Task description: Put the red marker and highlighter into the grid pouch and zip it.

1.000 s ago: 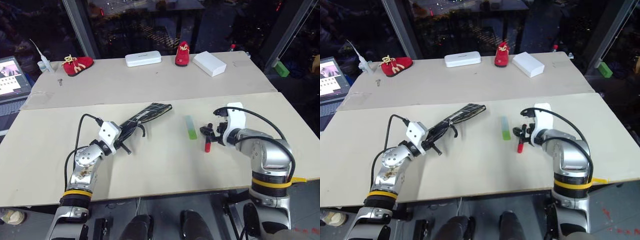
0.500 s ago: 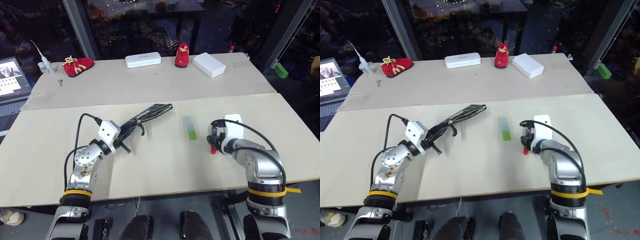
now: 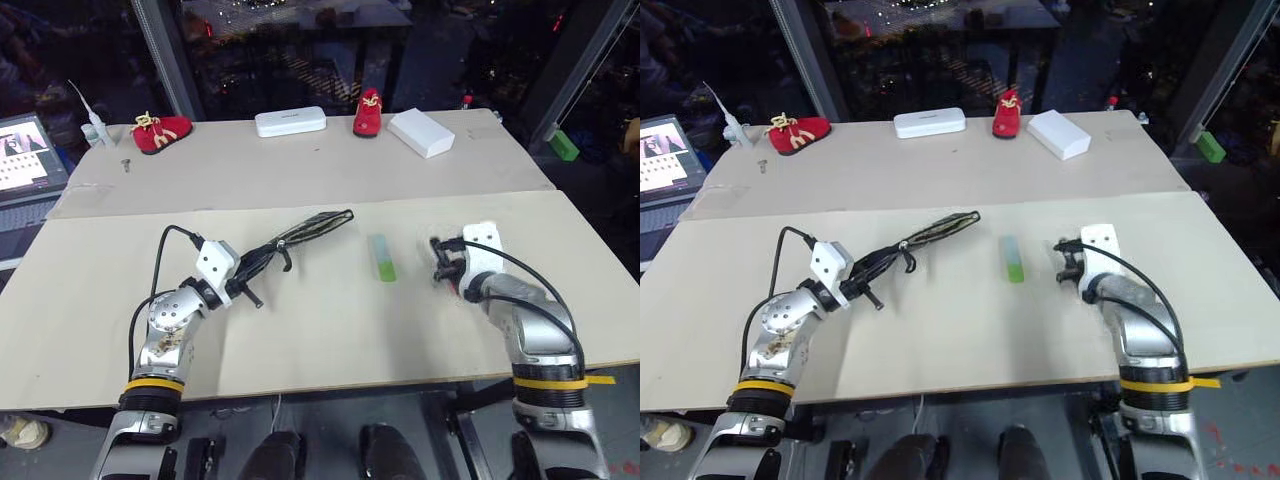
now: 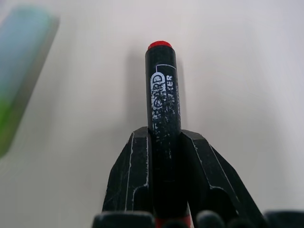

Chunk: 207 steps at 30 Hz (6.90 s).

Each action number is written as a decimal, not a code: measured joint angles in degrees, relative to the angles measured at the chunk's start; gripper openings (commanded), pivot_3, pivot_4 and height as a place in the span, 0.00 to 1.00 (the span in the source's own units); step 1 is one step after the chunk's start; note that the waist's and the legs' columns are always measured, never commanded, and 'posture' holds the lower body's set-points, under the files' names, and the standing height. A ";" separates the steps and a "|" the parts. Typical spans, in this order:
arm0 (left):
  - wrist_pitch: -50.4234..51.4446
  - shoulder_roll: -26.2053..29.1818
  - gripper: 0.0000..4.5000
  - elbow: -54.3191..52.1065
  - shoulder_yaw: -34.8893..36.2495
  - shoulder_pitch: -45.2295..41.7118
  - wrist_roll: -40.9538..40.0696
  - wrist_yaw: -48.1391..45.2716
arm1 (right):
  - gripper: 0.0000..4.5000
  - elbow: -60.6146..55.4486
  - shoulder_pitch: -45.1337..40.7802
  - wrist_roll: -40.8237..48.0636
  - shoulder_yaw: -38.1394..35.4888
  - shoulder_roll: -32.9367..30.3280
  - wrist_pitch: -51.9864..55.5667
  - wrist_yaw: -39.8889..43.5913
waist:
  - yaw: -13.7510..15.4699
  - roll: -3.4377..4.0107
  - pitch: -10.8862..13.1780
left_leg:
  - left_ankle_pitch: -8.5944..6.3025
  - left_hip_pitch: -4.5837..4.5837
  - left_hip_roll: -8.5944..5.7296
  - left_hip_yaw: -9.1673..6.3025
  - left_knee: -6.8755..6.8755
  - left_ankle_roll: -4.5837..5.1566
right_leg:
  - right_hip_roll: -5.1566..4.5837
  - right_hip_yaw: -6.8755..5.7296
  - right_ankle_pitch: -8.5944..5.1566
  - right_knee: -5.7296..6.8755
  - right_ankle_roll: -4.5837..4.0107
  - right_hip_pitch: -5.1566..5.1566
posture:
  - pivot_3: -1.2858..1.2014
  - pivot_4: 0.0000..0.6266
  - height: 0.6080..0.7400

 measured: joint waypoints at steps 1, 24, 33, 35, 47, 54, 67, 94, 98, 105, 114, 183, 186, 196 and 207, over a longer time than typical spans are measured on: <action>-0.01 0.00 0.00 -0.01 -0.24 -0.03 0.00 -0.35 | 0.11 -0.38 -1.05 -1.43 2.64 -2.97 -7.13 3.22 | -0.31 0.00 0.00 | -0.01 0.01 0.03 0.05 -0.02 0.01 | 0.03 0.01 0.00 0.00 0.00 -0.01 | 0.52 0.24 1.00; -0.08 -0.13 0.00 0.48 -0.77 -0.02 0.01 -1.46 | 0.11 20.14 -16.44 -27.01 25.01 -8.89 -60.62 17.21 | 0.12 -0.12 0.07 | -0.05 0.05 0.17 0.07 -0.02 -0.05 | 0.14 0.02 0.01 -0.11 -0.03 0.04 | 0.52 0.24 1.00; 0.35 -0.11 0.00 -0.56 -1.28 0.35 0.02 -1.98 | 0.11 30.23 -23.70 -32.79 26.75 -5.71 -66.26 14.85 | 0.07 -0.11 0.07 | -0.05 0.04 0.18 0.07 -0.04 -0.06 | 0.18 0.04 0.03 -0.10 -0.06 0.00 | 0.52 0.24 1.00; 1.09 -0.08 0.00 -0.88 -1.34 0.43 0.01 -2.16 | 0.11 31.82 -24.64 -34.06 27.21 -4.85 -67.53 14.24 | 0.06 -0.11 0.07 | -0.05 0.04 0.17 0.07 -0.04 -0.06 | 0.18 0.05 0.03 -0.10 -0.06 0.00 | 0.52 0.24 1.00; 2.14 0.34 0.00 -1.55 -1.77 0.22 0.02 -3.43 | 0.11 44.08 -32.26 -43.00 36.42 8.03 -76.28 8.87 | -0.47 -0.09 0.08 | -0.04 0.05 0.22 0.04 -0.05 -0.15 | 0.30 0.12 0.07 0.01 -0.13 -0.12 | 0.52 0.24 1.00; 2.27 0.42 0.00 -2.08 -1.66 0.24 0.02 -2.96 | 0.61 47.96 -33.24 -38.50 35.42 12.44 -76.42 11.62 | -0.42 -0.07 0.09 | -0.07 0.02 0.27 0.01 -0.08 -0.20 | 0.37 0.14 0.08 0.01 -0.16 -0.19 | 0.52 0.24 1.00; 2.34 0.20 0.00 -3.71 -1.51 1.23 0.02 -1.36 | 0.84 32.77 -26.82 -9.35 15.56 2.29 -59.78 28.35 | -0.02 -0.06 0.11 | -0.20 -0.08 0.54 0.01 -0.07 -0.24 | 0.56 0.12 0.10 -0.12 -0.19 -0.17 | 0.52 0.24 1.00; 2.34 -0.50 0.00 -3.78 -1.03 1.78 -0.03 -0.29 | 0.84 9.85 -9.60 -1.89 11.82 11.04 6.66 5.17 | -0.25 -0.07 0.07 | -0.18 -0.31 0.71 0.21 0.05 -0.35 | 0.68 0.18 0.21 0.00 -0.43 -0.52 | 0.52 0.24 1.00; 2.33 -0.58 0.00 -3.77 -1.03 1.63 -0.03 -0.28 | 0.60 12.18 -9.61 -2.83 13.22 11.68 3.38 3.99 | -0.33 -0.07 0.07 | -0.20 0.36 0.80 0.23 -0.01 -0.34 | 0.77 0.13 0.19 -0.10 -0.41 0.19 | 0.52 0.24 1.00; 2.29 -0.58 0.00 -3.77 -1.03 1.59 -0.02 -0.27 | 0.23 13.84 -9.32 -2.79 12.79 11.39 0.09 3.74 | 0.13 -0.10 0.04 | -0.20 0.32 0.78 0.23 0.01 -0.33 | 0.76 0.12 0.19 -0.11 -0.41 0.17 | 0.52 0.24 1.00; 2.30 -0.33 0.00 -3.76 -0.98 1.58 -0.03 -0.38 | 0.23 17.45 -12.11 -4.04 9.57 4.53 -10.18 3.01 | 0.43 -0.07 0.10 | -0.20 -0.07 0.72 0.25 0.00 -0.34 | 0.72 0.12 0.19 -0.15 -0.41 -0.19 | 0.52 0.24 1.00; 1.50 -2.05 0.00 0.57 -2.14 -1.60 0.10 -1.34 | 0.23 25.82 -31.76 -46.36 35.17 6.53 -49.19 31.68 | -0.14 -0.07 0.11 | -0.21 -0.49 0.89 0.72 0.18 -0.38 | 0.77 0.22 0.29 0.05 -0.53 -0.85 | 0.52 0.24 1.00; 1.40 -2.03 0.00 0.59 -2.14 -1.60 0.10 -1.48 | 0.23 26.35 -31.76 -46.44 36.01 7.49 -50.40 31.03 | -0.11 -0.07 0.11 | -0.21 -0.49 0.89 0.72 0.18 -0.39 | 0.77 0.22 0.29 0.07 -0.53 -0.86 | 0.52 0.24 1.00; 1.23 -2.02 0.00 0.65 -2.14 -1.60 0.10 -1.50 | 0.64 27.61 -30.57 -40.80 34.88 11.54 -50.83 30.79 | -0.33 -0.06 0.11 | -0.22 -0.48 0.88 0.71 0.19 -0.40 | 0.77 0.22 0.29 0.10 -0.54 -0.87 | 0.52 0.24 1.00; 1.00 -2.43 0.00 0.55 -2.23 -1.52 0.10 -1.39 | 0.80 13.39 -23.77 -15.57 16.74 1.87 -35.96 44.82 | 0.02 -0.07 0.11 | -0.26 -0.55 0.90 0.65 0.19 -0.33 | 0.77 0.16 0.30 0.01 -0.54 -0.83 | 0.52 0.24 1.00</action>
